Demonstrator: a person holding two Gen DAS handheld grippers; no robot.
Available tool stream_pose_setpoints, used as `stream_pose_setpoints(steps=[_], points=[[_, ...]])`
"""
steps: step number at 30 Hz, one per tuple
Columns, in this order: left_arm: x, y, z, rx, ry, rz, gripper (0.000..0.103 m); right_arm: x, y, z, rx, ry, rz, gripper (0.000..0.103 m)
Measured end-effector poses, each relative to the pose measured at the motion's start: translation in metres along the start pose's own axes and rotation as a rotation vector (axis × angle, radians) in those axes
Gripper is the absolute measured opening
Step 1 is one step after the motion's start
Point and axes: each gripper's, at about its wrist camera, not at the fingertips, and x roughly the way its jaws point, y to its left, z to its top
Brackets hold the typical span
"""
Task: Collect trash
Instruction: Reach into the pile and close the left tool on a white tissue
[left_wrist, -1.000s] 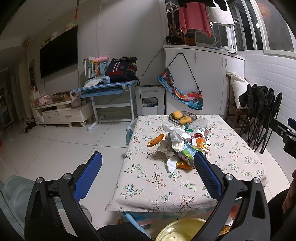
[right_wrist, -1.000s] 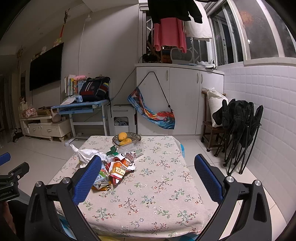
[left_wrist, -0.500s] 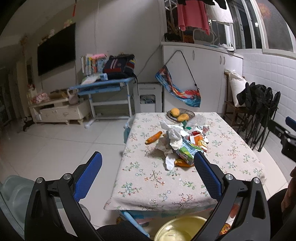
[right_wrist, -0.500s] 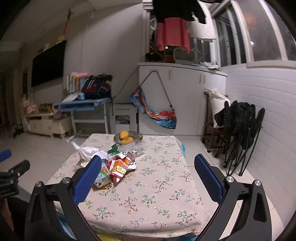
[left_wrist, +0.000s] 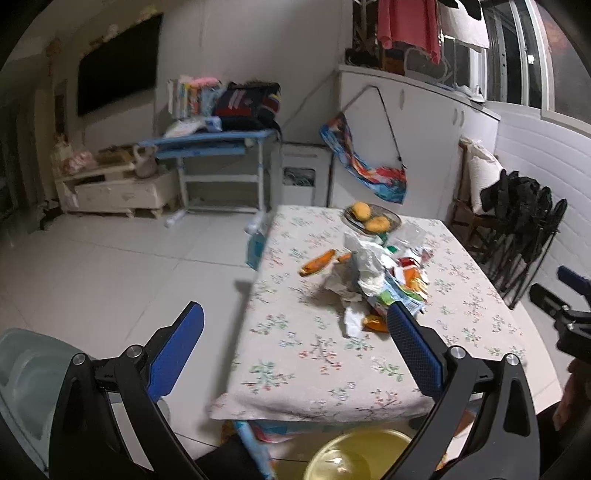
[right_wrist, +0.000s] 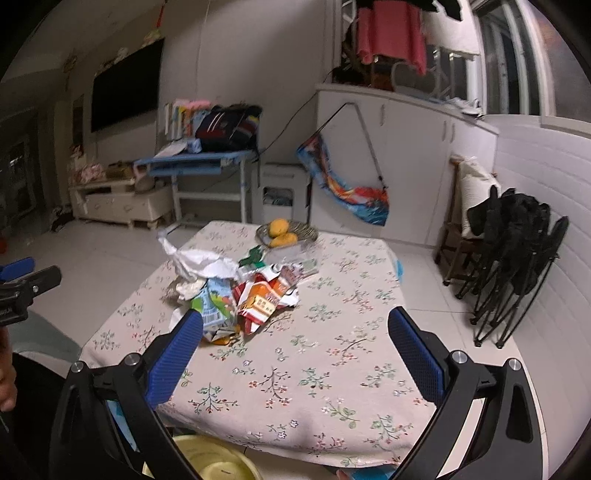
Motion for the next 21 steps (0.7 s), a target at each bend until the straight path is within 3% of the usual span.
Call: stream_pose_setpoints(steps=[12,21], points=[[0.085,-0.063,0.029,0.156,0.013,-0.038,0.096,0.017,-0.016,-0.006,0.1,0.112,0.041,0.096],[0.158,-0.082,0.05,0.169,0.076,-0.053,0.093,0.027,-0.03,-0.009,0.166,0.156,0.06,0.096]])
